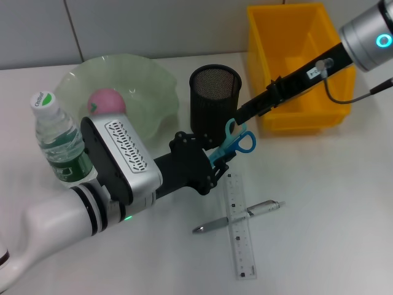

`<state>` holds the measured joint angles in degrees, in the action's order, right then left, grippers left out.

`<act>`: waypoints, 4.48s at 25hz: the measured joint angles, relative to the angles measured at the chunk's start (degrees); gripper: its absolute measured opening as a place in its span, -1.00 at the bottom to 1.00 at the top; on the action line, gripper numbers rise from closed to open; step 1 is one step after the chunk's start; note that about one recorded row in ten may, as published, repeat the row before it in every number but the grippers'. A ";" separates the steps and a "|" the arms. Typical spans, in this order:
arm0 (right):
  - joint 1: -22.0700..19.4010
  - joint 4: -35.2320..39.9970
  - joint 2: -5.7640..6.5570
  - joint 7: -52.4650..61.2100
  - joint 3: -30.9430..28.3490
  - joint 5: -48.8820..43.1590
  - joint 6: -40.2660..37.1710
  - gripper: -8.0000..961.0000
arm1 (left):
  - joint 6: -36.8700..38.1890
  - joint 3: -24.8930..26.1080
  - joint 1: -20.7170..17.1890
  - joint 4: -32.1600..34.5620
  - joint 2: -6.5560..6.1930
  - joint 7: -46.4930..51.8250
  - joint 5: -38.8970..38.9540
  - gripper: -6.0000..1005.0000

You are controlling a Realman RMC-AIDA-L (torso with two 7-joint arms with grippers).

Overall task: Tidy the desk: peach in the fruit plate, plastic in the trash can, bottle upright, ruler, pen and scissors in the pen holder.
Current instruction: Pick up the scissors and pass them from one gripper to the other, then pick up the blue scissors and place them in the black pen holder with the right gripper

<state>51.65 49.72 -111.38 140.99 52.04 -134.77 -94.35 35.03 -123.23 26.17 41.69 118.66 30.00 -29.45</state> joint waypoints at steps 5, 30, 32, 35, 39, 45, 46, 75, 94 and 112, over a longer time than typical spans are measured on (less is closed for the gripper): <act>1.65 -1.63 -0.36 0.05 1.45 -0.95 1.29 0.43 | -0.55 0.21 0.35 -0.14 0.05 0.71 -0.01 -0.38; 3.71 -6.19 -2.28 -0.47 5.53 -2.26 8.22 0.41 | -0.20 1.21 1.47 -0.57 -0.09 4.99 0.00 -0.36; 3.59 -6.19 -2.33 -0.48 5.53 -2.26 8.25 0.41 | -0.35 1.22 1.65 -0.90 -0.09 5.25 0.00 -0.36; 3.45 -6.18 -2.35 -0.52 5.53 -2.26 8.27 0.41 | -0.38 1.23 1.73 -1.16 -0.06 5.31 0.01 -0.36; 3.40 -6.10 -2.35 -0.61 5.53 -2.25 8.30 0.22 | -0.40 1.24 1.78 -1.29 -0.01 5.40 0.01 -0.35; 3.28 -6.01 -2.35 -0.68 5.64 -2.25 8.32 -0.11 | -0.41 1.24 1.80 -1.36 0.08 5.46 0.03 -0.35; 3.28 -6.00 -2.35 -0.69 5.71 -2.25 8.32 -0.13 | -0.41 1.24 1.82 -1.36 0.08 5.57 0.04 -0.35; 3.15 -6.03 -3.14 -0.90 6.14 -2.29 9.46 -0.73 | -0.34 1.27 1.76 -1.28 -0.15 6.22 -0.01 -0.33; 2.84 -5.69 -3.00 -0.90 5.94 -2.22 8.90 -0.80 | 0.14 1.42 1.55 -0.71 -0.36 7.49 0.02 0.01; 2.38 -2.51 -1.37 -2.25 5.42 -2.25 4.17 -0.80 | 14.95 11.64 -2.26 0.19 -2.36 24.95 -13.02 0.58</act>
<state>54.03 47.21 -112.74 138.74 57.46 -137.02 -90.19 49.98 -111.58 23.91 41.88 116.30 54.95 -42.46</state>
